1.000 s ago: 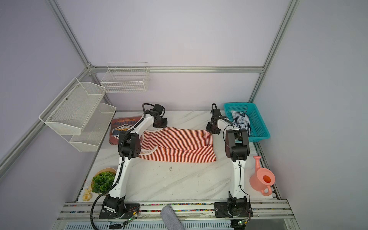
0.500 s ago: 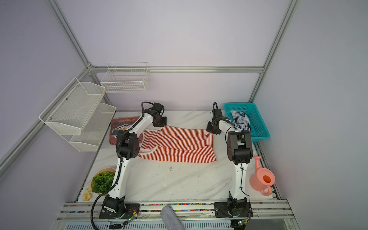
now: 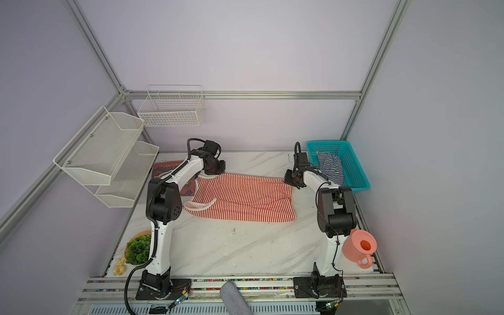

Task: Fold and stack the tank tops
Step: 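Lift the strap end with the left gripper while the right gripper moves inward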

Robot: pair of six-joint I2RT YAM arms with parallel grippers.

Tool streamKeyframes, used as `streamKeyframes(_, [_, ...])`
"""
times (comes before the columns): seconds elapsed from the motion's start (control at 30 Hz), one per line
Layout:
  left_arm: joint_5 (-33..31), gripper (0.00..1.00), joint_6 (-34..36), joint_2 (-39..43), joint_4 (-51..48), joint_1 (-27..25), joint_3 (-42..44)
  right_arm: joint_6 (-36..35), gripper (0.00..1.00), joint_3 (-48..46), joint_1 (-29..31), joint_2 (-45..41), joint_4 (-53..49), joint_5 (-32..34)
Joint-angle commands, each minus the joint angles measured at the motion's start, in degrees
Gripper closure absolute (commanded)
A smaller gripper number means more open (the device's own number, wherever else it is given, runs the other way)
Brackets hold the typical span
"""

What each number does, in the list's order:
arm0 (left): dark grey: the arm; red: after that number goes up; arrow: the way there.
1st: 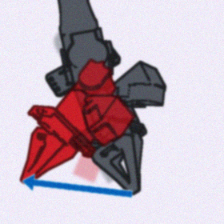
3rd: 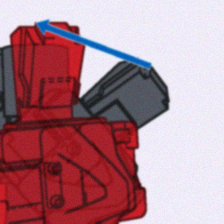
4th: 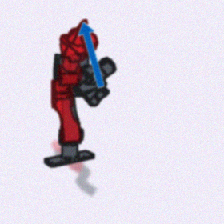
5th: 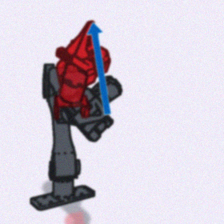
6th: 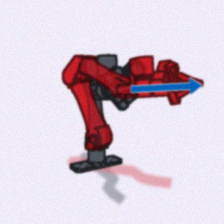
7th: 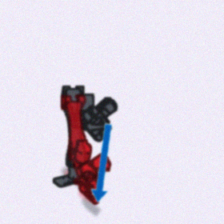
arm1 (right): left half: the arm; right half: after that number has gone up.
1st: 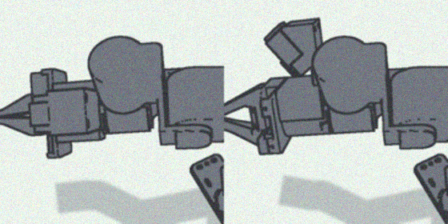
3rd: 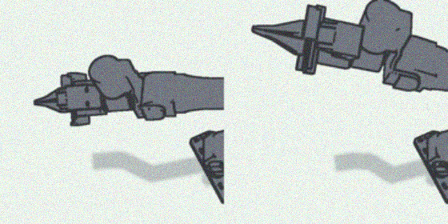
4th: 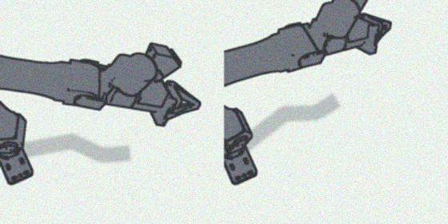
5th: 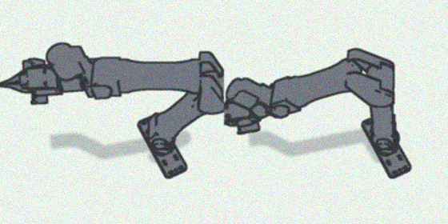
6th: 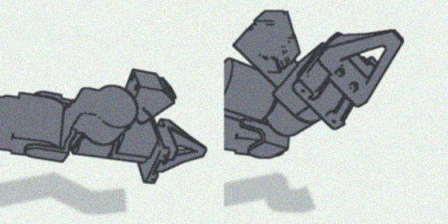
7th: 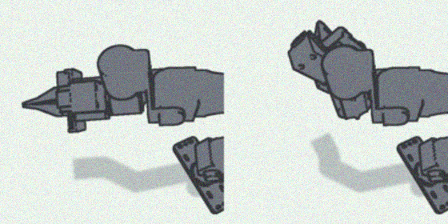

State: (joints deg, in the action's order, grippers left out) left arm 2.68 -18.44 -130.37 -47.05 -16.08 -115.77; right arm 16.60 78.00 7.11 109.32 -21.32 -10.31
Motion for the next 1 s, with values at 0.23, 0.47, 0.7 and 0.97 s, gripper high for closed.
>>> streamKeyframes(0.23, [-1.8, 1.0, -1.3, 11.7, 4.6, -0.6, 14.6, -0.8, 1.0, -9.4, 0.0, -9.5, 3.1, -0.6])
streamKeyframes(0.47, [-3.4, 1.0, -2.8, 15.3, 5.3, -1.8, 21.7, -0.6, 1.0, -14.8, 0.0, -13.3, 3.8, -0.7])
streamKeyframes(0.7, [-3.6, 1.0, -4.7, 17.8, 5.7, -2.5, 28.8, 0.0, 0.85, -19.8, 0.1, -15.9, 4.6, -1.3])
streamKeyframes(0.97, [-4.7, 0.84, -5.6, 21.0, 5.9, -2.8, 33.3, 0.8, 0.65, -23.0, 0.3, -20.9, 3.0, -0.3])
